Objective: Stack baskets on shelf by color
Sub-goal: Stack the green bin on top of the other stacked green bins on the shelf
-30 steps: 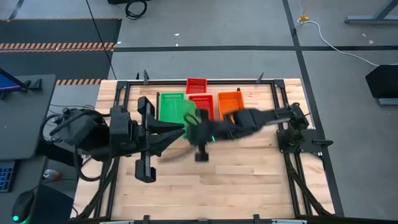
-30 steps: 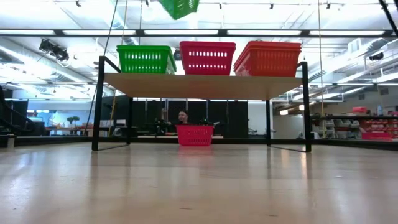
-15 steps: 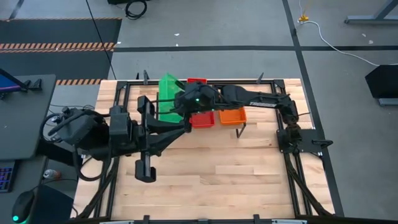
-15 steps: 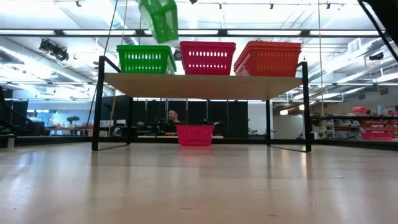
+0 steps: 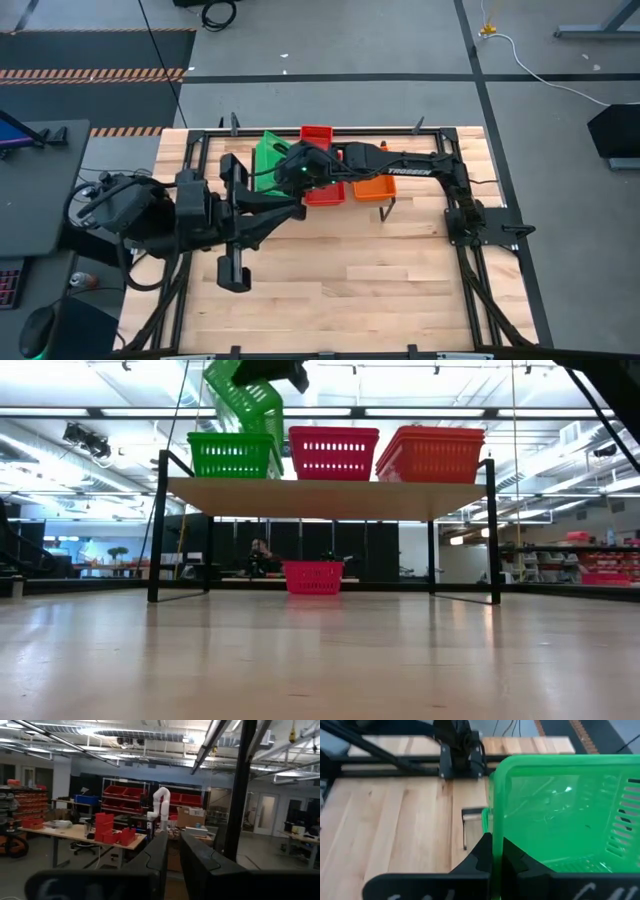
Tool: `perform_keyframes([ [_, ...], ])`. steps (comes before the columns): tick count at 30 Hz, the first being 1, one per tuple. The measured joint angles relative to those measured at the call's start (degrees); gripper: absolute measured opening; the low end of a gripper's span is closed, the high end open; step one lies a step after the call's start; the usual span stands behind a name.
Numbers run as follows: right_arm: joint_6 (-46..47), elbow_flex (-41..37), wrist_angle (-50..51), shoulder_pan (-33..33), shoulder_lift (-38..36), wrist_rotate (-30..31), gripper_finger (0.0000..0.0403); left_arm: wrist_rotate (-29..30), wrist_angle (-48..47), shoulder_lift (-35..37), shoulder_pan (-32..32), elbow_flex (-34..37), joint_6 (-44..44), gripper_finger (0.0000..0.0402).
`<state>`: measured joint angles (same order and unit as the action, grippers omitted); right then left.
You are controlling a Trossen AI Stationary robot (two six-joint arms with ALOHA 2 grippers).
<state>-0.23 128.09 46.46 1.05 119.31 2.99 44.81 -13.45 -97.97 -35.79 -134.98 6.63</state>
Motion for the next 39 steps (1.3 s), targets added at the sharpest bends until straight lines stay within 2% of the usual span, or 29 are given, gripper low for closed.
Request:
perform_keyframes([
  [3, 0.02, -0.04, 1.45, 0.24, 0.06, -0.37, 0.0011, 1.99, 1.09, -0.14, 0.0, 0.02, 0.23, 0.0053],
  [9, 0.01, -0.07, 3.31, 0.31, 0.06, -0.95, 0.002, 2.33, 2.73, -0.23, 0.33, 0.0, 0.46, 0.0053],
  [16, 0.02, -0.07, 4.17, 1.12, 0.06, -0.56, 0.0072, 2.32, 2.42, -0.29, 0.75, 0.02, -0.33, 0.0053],
  [20, 0.02, -0.07, 4.2, 1.41, 0.4, 1.98, 0.0102, 2.34, 2.46, -0.31, 0.76, 0.02, -0.29, 0.0053],
  [25, 0.02, -0.05, 3.58, 1.67, 0.48, 1.92, 0.0121, 2.34, 2.42, -0.31, 0.74, 0.02, -0.41, 0.0053],
  [32, -0.39, -0.07, 4.32, 2.09, 0.48, 1.9, 0.0115, 2.34, 2.62, -0.31, 1.02, 0.02, -0.44, 0.0053],
  [39, -2.84, -0.04, 3.48, 2.09, 0.48, 1.66, 0.0047, 3.5, 2.62, -0.31, 1.01, 0.02, 0.11, 0.0052],
])
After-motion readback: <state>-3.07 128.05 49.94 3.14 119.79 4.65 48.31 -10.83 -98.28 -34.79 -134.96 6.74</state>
